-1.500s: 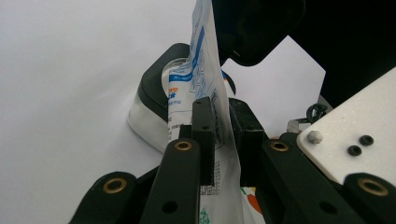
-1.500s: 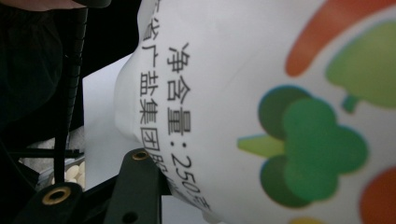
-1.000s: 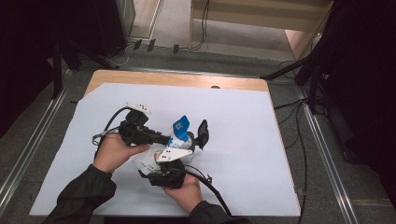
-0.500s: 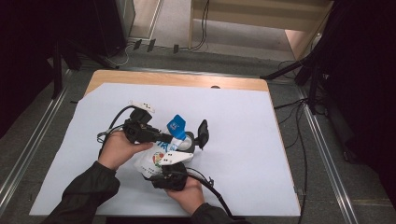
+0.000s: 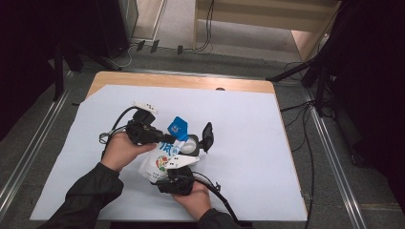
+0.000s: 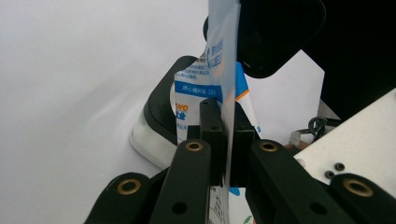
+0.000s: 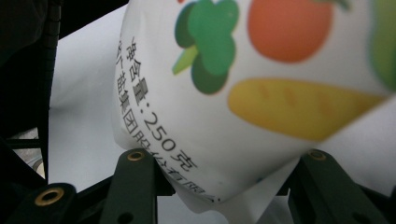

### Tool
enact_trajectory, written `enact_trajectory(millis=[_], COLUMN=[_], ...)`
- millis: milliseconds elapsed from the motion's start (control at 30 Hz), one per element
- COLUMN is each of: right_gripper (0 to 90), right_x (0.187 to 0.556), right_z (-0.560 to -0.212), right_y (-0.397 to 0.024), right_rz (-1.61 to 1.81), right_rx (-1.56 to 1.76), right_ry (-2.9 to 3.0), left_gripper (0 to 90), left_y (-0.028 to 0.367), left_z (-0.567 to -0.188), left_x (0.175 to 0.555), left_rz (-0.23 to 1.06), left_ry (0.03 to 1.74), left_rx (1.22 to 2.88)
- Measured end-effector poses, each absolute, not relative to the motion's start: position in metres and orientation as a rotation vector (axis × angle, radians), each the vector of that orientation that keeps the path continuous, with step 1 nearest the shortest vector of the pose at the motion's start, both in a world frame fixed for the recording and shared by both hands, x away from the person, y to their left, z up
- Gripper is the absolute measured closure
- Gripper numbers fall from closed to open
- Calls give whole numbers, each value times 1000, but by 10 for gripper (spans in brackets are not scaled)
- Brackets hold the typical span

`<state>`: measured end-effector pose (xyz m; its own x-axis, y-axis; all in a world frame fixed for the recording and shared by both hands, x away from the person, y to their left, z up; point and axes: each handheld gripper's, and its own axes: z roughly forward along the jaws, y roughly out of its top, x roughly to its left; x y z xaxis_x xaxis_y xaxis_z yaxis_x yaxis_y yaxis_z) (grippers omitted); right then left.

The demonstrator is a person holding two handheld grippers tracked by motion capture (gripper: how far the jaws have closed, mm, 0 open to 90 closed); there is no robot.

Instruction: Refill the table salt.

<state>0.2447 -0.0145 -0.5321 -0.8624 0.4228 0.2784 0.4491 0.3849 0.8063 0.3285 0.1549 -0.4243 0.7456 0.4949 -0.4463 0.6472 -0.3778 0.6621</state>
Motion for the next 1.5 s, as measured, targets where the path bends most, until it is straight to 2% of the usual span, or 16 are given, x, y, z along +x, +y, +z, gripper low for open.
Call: enact_trajectory(millis=[467,700,1500], right_gripper=[573,573,525], right_x=[247,248,258], right_z=[-532,-528,-513], right_y=[-20,-24,-47], right_rz=[-1525,-1548,-1427], right_rx=[-845,-857,-801], right_ry=[-2588,-2574,-2616], left_gripper=[900,900,900], left_y=[160,170,203], left_z=[-408,-398,-373], left_x=[314,308,293], left_rz=[-143,-149,-25], left_ry=[777,751,776], left_rx=[2049,2011,1911])
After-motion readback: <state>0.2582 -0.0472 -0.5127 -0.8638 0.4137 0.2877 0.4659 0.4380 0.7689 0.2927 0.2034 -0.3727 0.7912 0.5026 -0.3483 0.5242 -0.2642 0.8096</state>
